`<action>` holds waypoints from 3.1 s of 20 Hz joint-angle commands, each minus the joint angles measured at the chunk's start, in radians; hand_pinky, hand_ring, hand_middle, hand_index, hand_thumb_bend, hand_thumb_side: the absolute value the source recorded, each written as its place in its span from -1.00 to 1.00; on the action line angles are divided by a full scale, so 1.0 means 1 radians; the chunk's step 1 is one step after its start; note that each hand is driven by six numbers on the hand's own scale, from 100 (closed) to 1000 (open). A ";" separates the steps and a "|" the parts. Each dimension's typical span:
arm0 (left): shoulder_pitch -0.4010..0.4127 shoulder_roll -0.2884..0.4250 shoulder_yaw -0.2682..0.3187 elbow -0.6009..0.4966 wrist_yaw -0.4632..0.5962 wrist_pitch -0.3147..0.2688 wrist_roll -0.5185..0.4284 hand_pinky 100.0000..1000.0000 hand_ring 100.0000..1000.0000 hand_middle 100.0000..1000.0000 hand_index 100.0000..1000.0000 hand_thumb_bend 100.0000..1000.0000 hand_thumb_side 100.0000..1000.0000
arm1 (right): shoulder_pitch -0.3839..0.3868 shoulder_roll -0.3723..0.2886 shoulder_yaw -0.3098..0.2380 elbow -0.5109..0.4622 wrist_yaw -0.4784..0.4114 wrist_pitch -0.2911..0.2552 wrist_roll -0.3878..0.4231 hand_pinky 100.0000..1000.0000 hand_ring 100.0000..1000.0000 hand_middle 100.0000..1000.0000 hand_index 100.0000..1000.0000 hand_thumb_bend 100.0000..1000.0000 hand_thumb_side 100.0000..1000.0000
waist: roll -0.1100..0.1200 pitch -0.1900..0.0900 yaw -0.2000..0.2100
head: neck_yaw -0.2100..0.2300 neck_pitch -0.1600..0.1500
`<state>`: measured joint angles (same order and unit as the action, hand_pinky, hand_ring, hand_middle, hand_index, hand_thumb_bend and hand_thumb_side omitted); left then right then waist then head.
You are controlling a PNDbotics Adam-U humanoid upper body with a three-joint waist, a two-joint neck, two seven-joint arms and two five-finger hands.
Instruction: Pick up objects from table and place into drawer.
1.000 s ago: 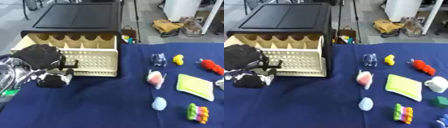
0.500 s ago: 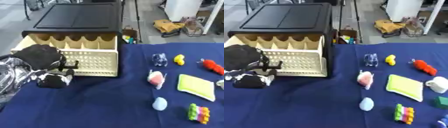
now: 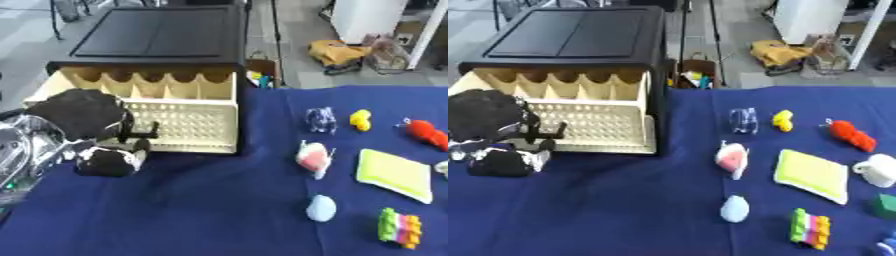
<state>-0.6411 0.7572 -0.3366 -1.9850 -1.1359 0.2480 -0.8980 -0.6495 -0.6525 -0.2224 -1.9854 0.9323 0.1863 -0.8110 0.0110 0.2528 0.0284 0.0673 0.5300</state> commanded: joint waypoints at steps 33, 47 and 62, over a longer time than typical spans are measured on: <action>0.021 0.043 -0.004 -0.015 0.037 -0.031 0.046 -1.00 -1.00 -1.00 -0.07 -1.00 0.61 | -0.006 -0.014 -0.015 -0.015 0.006 0.011 -0.016 0.06 0.21 0.14 0.28 -1.00 1.00 | -0.003 -0.025 0.004 | 0.004 -0.006; 0.043 0.044 0.003 -0.015 0.051 -0.029 0.068 -1.00 -1.00 -1.00 -0.10 -1.00 0.62 | -0.005 -0.012 -0.017 -0.015 0.009 0.015 -0.018 0.06 0.21 0.14 0.28 -1.00 1.00 | -0.004 -0.026 0.004 | 0.003 -0.007; 0.046 0.046 0.006 -0.015 0.069 -0.048 0.104 -1.00 -1.00 -1.00 -0.12 -1.00 0.63 | -0.002 -0.012 -0.018 -0.015 0.012 0.019 -0.019 0.06 0.21 0.14 0.28 -1.00 1.00 | -0.002 -0.028 0.008 | 0.003 -0.006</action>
<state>-0.5910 0.7750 -0.3387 -1.9935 -1.0743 0.2014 -0.7969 -0.6416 -0.6468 -0.2287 -1.9854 0.9389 0.1967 -0.8247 0.0101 0.2454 0.0351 0.0675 0.5300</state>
